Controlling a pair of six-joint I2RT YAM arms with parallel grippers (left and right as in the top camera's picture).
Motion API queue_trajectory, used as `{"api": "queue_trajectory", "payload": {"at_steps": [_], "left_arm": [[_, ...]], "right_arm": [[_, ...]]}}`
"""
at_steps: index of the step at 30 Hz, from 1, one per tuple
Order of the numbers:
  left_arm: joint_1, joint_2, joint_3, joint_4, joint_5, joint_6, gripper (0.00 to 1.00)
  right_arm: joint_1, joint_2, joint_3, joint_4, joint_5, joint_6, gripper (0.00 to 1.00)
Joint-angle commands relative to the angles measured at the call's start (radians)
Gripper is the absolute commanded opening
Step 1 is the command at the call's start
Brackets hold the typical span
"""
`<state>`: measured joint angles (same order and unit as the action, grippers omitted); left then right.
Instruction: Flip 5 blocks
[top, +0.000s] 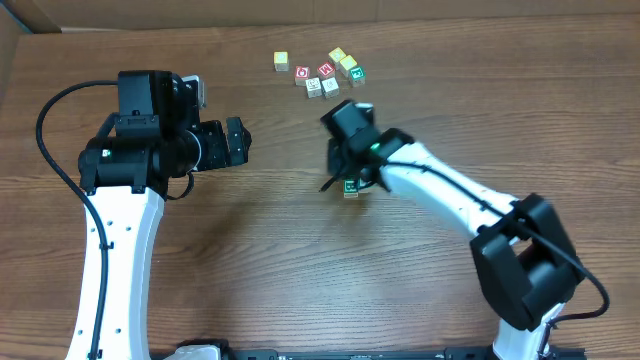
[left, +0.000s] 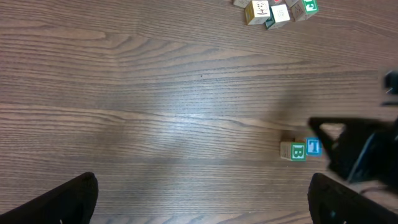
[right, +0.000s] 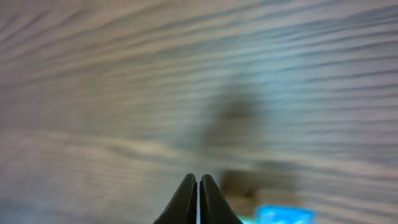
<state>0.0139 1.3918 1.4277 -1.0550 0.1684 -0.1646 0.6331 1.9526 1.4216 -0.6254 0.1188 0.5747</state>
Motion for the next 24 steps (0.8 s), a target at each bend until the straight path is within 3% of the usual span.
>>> {"api": "queue_trajectory", "payload": {"at_steps": [1, 24], "left_arm": [[-0.001, 0.002, 0.019, 0.000, 0.001, 0.008, 1.00], [-0.001, 0.002, 0.019, 0.001, 0.001, 0.008, 1.00]], "right_arm": [[-0.063, -0.013, 0.018, 0.001, -0.002, -0.011, 0.06], [-0.084, 0.106, -0.009, -0.067, -0.074, -0.060, 0.06]]}}
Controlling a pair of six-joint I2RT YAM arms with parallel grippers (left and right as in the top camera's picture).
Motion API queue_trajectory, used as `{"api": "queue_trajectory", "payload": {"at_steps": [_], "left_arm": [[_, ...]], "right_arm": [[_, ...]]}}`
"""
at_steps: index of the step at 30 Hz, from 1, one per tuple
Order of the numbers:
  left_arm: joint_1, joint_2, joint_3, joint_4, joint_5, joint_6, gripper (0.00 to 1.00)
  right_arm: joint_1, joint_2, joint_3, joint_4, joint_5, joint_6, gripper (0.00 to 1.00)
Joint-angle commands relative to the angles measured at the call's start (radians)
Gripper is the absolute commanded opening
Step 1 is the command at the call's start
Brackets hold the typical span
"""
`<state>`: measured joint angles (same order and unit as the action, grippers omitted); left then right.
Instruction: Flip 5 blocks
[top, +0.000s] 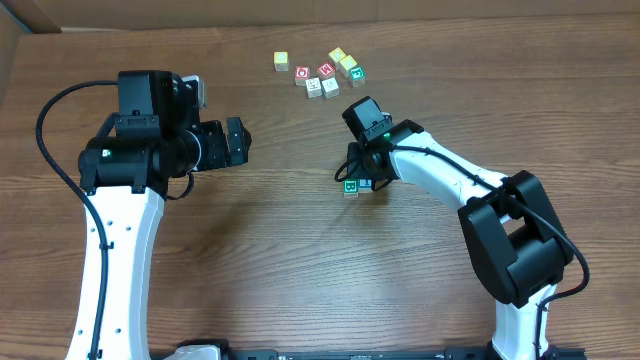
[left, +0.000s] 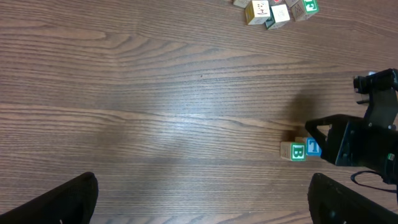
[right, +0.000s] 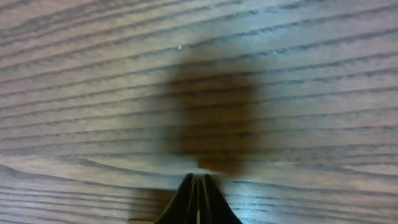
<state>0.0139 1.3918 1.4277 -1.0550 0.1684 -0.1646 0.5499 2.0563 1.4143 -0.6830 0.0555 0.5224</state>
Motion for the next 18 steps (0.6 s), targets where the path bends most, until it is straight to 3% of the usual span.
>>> {"api": "queue_trajectory", "payload": {"at_steps": [1, 18], "left_arm": [[-0.001, 0.002, 0.019, 0.001, 0.001, 0.008, 1.00], [-0.001, 0.002, 0.019, 0.001, 0.001, 0.008, 1.00]], "right_arm": [[0.000, 0.002, -0.001, -0.012, -0.019, -0.007, 0.06], [-0.002, 0.001, 0.031, -0.030, -0.051, -0.060, 0.07]]}}
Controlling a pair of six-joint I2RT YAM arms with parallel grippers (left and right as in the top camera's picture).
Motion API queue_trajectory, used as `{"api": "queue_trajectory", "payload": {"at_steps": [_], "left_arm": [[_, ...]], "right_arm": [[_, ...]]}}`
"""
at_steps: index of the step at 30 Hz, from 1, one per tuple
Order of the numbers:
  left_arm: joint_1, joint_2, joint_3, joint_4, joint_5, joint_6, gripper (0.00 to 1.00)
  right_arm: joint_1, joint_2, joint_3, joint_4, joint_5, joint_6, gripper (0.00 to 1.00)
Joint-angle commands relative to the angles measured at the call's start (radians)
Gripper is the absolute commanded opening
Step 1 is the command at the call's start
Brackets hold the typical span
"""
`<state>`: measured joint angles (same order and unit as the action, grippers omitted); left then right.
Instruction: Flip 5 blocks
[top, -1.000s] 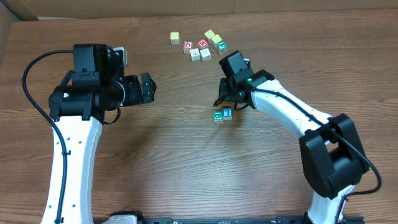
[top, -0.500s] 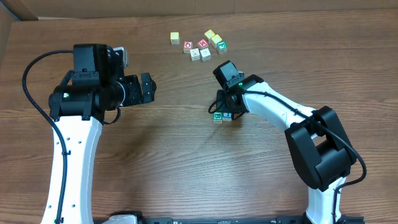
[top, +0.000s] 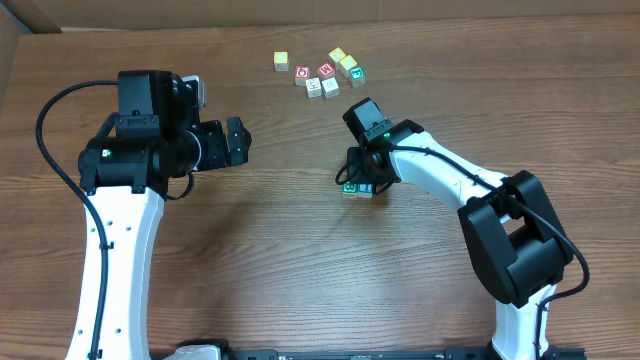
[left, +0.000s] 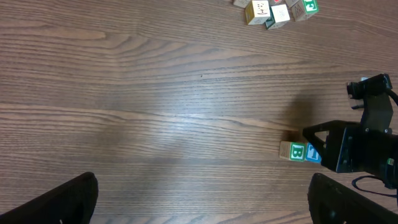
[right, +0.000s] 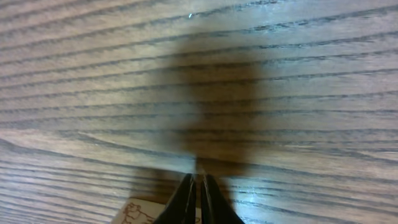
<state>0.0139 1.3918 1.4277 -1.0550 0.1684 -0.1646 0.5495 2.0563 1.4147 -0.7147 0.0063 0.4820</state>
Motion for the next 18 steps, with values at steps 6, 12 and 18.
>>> {"api": "queue_trajectory", "payload": {"at_steps": [6, 12, 18], "left_arm": [[-0.001, 0.002, 0.019, 0.000, 0.001, 0.008, 1.00], [-0.001, 0.002, 0.019, 0.000, 0.001, 0.008, 1.00], [-0.001, 0.002, 0.019, 0.000, 0.001, 0.008, 1.00]], "right_arm": [[-0.002, 0.001, 0.071, 0.002, -0.002, -0.019, 0.11], [-0.001, 0.001, 0.154, -0.028, -0.061, -0.019, 0.11], [0.029, 0.005, 0.156, -0.016, -0.098, -0.019, 0.11]]}}
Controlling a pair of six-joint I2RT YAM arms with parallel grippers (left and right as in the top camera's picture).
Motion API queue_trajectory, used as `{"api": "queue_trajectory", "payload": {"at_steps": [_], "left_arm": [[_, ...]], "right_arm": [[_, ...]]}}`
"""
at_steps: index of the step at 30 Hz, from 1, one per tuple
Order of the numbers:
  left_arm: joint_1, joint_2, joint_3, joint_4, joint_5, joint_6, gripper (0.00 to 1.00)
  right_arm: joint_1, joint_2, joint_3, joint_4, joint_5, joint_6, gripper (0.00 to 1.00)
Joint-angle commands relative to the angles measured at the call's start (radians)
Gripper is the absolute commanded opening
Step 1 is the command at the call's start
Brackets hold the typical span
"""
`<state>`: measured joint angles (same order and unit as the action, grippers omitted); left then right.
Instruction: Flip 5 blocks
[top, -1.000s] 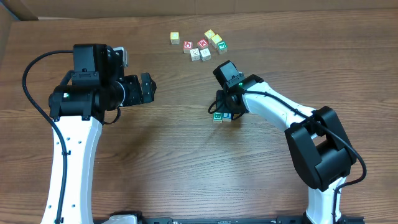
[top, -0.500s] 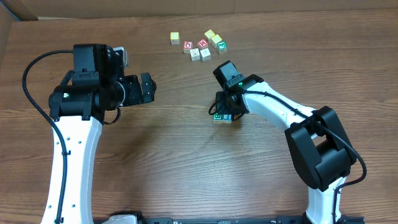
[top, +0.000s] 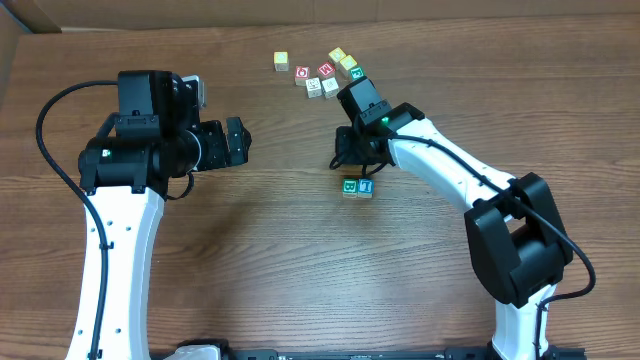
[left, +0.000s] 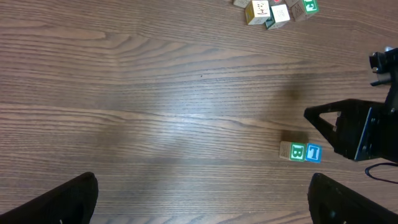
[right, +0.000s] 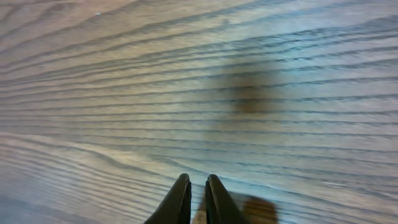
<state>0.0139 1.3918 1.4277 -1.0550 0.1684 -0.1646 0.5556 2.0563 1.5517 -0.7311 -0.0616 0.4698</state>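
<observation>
Two blocks lie side by side mid-table: a green-lettered block (top: 350, 187) and a blue-lettered block (top: 365, 187); the left wrist view shows the green block (left: 293, 151) with a B up and the blue block (left: 313, 152) flat beside it. My right gripper (top: 347, 160) hovers just beyond them, its fingers (right: 180, 199) parted by a narrow gap with nothing between. Only bare wood and a blurred brown patch show in its wrist view. My left gripper (left: 202, 205) hangs open, high over the table's left.
Several more letter blocks (top: 325, 72) cluster at the far edge of the table, seen also as a block cluster (left: 273, 10) in the left wrist view. The wooden table (top: 250, 260) extends around the pair. The left arm (top: 150, 140) stands at the left.
My right gripper was shut and low against the tilted blue block; now it is lifted and farther back, fingers slightly parted. The blue block lies flat, lined up with the green one.
My right gripper was shut above the pair of blocks. Then it stood low at the blue block's side, then pressed against it with the block tilted. Now the blue block rests flat beside the green one and the gripper is clear of both. The left arm stayed still.
</observation>
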Motion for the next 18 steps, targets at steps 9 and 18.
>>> {"api": "queue_trajectory", "payload": {"at_steps": [9, 18], "left_arm": [[-0.001, 0.002, 0.019, 0.001, 0.001, 0.008, 1.00], [-0.001, 0.002, 0.019, 0.000, 0.001, 0.008, 1.00]], "right_arm": [[0.116, 0.031, 0.019, -0.003, 0.025, -0.005, 0.11], [0.148, 0.032, 0.019, -0.038, 0.105, 0.074, 0.11]]}}
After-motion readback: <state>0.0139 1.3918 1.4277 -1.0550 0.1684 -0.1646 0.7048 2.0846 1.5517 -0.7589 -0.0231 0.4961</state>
